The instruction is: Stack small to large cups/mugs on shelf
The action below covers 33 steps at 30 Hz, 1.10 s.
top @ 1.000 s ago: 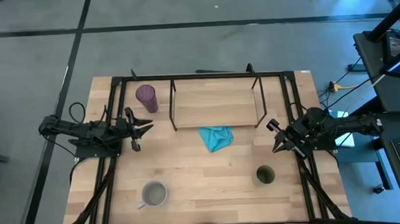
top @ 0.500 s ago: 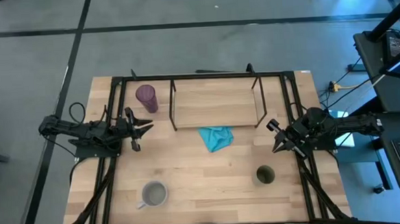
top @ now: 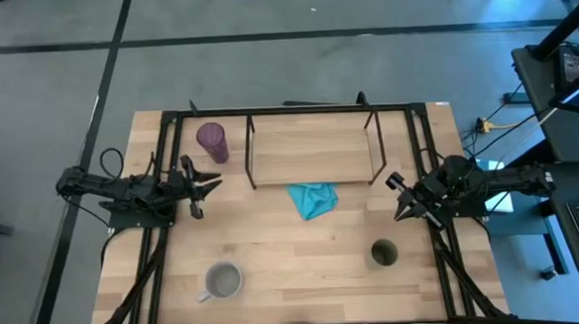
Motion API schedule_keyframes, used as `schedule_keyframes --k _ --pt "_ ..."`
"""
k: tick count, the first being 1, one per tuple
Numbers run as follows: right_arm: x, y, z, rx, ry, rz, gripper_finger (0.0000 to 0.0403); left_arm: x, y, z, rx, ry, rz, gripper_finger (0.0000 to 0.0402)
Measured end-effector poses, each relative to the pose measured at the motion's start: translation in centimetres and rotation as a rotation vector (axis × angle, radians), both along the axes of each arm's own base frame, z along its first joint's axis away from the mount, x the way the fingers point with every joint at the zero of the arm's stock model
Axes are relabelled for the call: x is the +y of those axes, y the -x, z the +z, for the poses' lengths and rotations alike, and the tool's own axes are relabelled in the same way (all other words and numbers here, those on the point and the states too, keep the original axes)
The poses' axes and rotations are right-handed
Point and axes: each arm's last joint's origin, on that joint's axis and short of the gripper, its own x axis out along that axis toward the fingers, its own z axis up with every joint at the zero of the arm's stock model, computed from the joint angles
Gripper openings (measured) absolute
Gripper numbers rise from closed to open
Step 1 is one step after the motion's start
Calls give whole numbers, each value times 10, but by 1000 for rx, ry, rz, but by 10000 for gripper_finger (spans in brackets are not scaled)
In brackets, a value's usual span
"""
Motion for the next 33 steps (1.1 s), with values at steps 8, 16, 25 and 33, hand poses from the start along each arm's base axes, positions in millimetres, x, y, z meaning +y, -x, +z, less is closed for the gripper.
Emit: schedule_keyframes --k 8,16,25,33 --pt "0 0 1 1 -9 2 22 0 0 0 0 0 1 74" --pt "-10 12 36 -355 -251 -308 22 0 0 0 -1 0 0 74" --pt "-23 21 48 -503 -509 -686 22 0 0 0 0 0 0 74" --pt "-24 22 71 -576 -206 -893 22 0 0 0 0 0 0 74"
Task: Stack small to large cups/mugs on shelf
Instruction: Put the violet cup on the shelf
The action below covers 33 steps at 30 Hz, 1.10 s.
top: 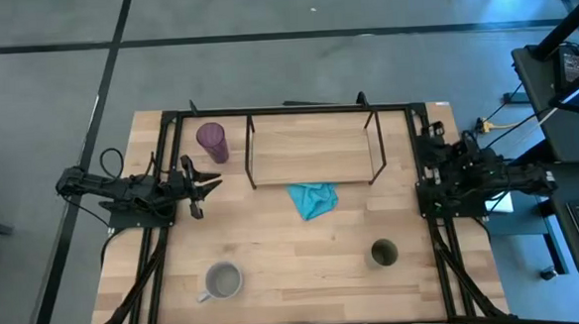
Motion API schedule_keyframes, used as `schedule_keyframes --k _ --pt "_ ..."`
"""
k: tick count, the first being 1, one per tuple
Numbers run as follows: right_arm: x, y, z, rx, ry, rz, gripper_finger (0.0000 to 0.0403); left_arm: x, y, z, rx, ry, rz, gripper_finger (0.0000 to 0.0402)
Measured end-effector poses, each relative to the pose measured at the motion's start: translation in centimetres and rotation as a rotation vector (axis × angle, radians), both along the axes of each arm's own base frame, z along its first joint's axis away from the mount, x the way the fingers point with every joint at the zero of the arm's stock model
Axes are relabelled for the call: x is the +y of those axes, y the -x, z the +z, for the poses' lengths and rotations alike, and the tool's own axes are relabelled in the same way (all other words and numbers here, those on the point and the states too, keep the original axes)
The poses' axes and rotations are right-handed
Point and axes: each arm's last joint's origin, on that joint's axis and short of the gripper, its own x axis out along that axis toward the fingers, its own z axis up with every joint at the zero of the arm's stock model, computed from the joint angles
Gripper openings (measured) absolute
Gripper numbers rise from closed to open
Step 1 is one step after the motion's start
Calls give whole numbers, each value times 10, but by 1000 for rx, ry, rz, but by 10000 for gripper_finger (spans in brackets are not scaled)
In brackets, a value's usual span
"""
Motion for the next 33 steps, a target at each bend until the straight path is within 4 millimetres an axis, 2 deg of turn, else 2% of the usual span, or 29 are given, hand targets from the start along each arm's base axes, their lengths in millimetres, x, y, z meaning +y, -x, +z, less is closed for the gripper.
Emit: schedule_keyframes --k 3,9,15,20,23,25,29,33 --pt "1 -3 11 35 68 -36 22 0 0 0 1 0 0 74" --pt "5 -15 42 112 169 75 22 0 0 0 0 0 0 74" --pt "6 -44 86 311 139 121 22 0 0 0 0 0 0 74" --pt "5 -69 127 443 175 79 22 0 0 5 -48 28 -12 74" --pt "4 -76 150 454 184 25 22 0 1 9 -108 87 -32 74" --pt "3 -78 161 462 182 -14 22 0 2 12 -170 189 -49 74" --pt "2 -81 171 490 154 -49 22 1 3 20 -324 474 -83 74" --pt "2 -81 172 488 144 -44 22 2 4 21 -356 513 -45 74"
